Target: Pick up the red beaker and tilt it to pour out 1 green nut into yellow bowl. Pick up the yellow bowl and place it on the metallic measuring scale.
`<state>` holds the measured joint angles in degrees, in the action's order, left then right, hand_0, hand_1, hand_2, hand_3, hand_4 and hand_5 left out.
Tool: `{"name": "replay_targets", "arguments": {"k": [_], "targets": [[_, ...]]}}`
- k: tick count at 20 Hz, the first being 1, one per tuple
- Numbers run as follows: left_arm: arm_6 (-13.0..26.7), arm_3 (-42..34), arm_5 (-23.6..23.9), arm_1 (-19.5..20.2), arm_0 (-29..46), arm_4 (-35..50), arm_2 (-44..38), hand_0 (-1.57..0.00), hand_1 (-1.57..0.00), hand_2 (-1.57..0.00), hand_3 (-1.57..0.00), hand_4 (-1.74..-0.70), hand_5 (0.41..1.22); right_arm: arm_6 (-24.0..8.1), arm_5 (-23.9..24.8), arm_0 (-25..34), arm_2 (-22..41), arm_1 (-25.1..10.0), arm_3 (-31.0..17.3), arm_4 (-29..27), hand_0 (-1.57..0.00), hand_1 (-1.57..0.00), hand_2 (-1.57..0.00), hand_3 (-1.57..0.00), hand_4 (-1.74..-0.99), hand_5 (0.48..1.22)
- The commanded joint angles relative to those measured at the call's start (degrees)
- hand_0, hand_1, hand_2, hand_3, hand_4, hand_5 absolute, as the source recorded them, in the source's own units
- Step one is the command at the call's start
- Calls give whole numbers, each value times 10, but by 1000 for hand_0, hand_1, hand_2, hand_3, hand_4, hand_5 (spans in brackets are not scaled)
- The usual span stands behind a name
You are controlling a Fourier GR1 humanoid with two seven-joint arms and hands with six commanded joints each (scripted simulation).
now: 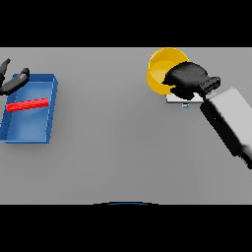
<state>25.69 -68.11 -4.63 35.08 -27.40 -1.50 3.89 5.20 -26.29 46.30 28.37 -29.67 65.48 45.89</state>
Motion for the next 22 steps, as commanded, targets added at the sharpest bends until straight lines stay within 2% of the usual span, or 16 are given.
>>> {"name": "replay_targets", "arguments": {"k": [1,2,5,10,13,17,19,22], "targets": [[7,-7,1,3,3,2,-2,1,1,1,1,-849,746,10,7,2,-4,-7,-13,1,-1565,-1571,-1548,-1154,-1741,1221],[21,-11,3,3,0,2,-2,1,1,1,1,-851,754,13,18,5,-8,-9,-32,3,-1567,-1571,-1553,-1155,-1741,1221],[29,-24,8,4,14,1,-1,1,1,1,1,-853,761,12,48,17,-18,-4,-96,9,-1569,-1571,-1551,-1154,-1741,1221],[51,-26,7,2,3,2,2,1,1,1,1,-863,784,35,92,37,-35,5,-193,12,-1570,-1571,-1475,-1206,-1741,1221],[52,-29,13,-1,8,-4,7,1,1,1,1,-858,802,45,106,33,-35,14,-223,13,-1571,-1571,-1413,-1317,-1741,1221],[45,-15,12,-5,2,-7,8,1,1,1,1,-854,807,51,113,40,-38,23,-265,13,-1571,-1571,-1382,-1384,-1741,1221],[49,-23,11,-3,1,-4,7,1,1,1,1,-849,799,45,119,38,-39,25,-269,13,-1571,-1571,-1382,-1402,-1741,1221],[46,-16,4,-2,-1,-4,7,1,1,1,1,-844,783,53,116,42,-37,28,-281,12,-1571,-1571,-1374,-1448,-1741,1221]]}}
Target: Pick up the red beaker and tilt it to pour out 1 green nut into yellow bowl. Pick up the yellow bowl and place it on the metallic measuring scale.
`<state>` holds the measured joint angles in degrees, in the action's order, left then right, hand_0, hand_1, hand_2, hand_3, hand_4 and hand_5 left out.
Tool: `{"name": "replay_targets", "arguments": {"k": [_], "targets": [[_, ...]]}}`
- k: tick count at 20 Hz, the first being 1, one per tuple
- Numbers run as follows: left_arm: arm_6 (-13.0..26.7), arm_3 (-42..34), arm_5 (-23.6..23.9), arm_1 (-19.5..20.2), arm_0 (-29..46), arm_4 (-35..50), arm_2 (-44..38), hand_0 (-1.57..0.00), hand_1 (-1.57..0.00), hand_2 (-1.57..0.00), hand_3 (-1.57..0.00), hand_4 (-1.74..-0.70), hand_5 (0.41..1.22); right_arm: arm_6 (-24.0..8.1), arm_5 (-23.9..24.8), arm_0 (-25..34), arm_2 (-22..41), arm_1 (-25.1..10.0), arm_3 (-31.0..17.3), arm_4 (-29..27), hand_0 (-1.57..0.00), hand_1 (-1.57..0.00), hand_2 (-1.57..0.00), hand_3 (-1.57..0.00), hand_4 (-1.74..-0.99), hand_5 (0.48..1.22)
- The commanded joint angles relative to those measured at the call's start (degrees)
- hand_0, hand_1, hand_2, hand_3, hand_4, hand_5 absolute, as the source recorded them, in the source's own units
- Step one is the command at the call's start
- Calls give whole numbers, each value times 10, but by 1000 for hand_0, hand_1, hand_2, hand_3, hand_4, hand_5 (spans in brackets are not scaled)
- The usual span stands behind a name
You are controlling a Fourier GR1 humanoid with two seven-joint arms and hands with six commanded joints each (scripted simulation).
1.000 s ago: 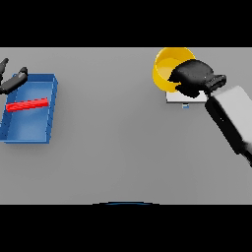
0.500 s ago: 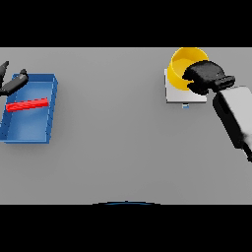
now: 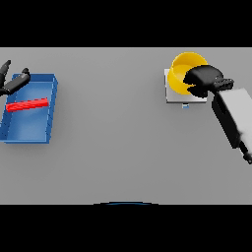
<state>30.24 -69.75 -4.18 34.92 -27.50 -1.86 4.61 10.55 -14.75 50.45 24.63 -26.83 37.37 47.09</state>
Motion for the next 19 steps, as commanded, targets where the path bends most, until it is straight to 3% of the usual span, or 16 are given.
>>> {"name": "replay_targets", "arguments": {"k": [1,2,3,4,6,9,13,19], "targets": [[0,-4,3,3,6,-1,-1,1,1,1,1,-842,780,-5,-1,-2,-1,0,2,-1,-1571,-1571,-1404,-1376,-1741,1221],[2,2,1,2,2,-2,0,1,1,1,1,-838,779,-7,-4,1,-2,2,-1,-3,-1565,-1496,-1437,-1249,-1741,1221],[2,3,-5,3,0,1,-1,1,1,1,1,-836,775,-10,-9,1,-2,3,-2,-4,-1558,-1428,-1343,-1110,-1682,1221],[-2,-4,-3,3,5,3,-1,1,1,1,1,-837,773,-4,-7,-3,-4,-3,0,-5,-1471,-1285,-1178,-959,-1632,1145],[6,-7,-3,6,2,4,-3,1,1,1,1,-834,771,-21,-16,-4,-12,3,3,-16,-1147,-958,-848,-688,-1559,1014],[0,-10,-7,7,10,15,-10,1,1,1,1,-840,764,-31,-34,-1,-21,5,-3,-27,-605,-556,-470,-391,-1496,890],[4,-13,-5,5,9,9,-4,1,1,1,1,-834,750,-19,-39,6,-15,2,-12,-21,-247,-243,-192,-164,-1448,824],[4,-10,-2,4,6,5,-3,1,1,1,1,-833,760,-25,-51,1,-7,-1,-9,-16,-64,-63,-50,-42,-1390,779]]}}
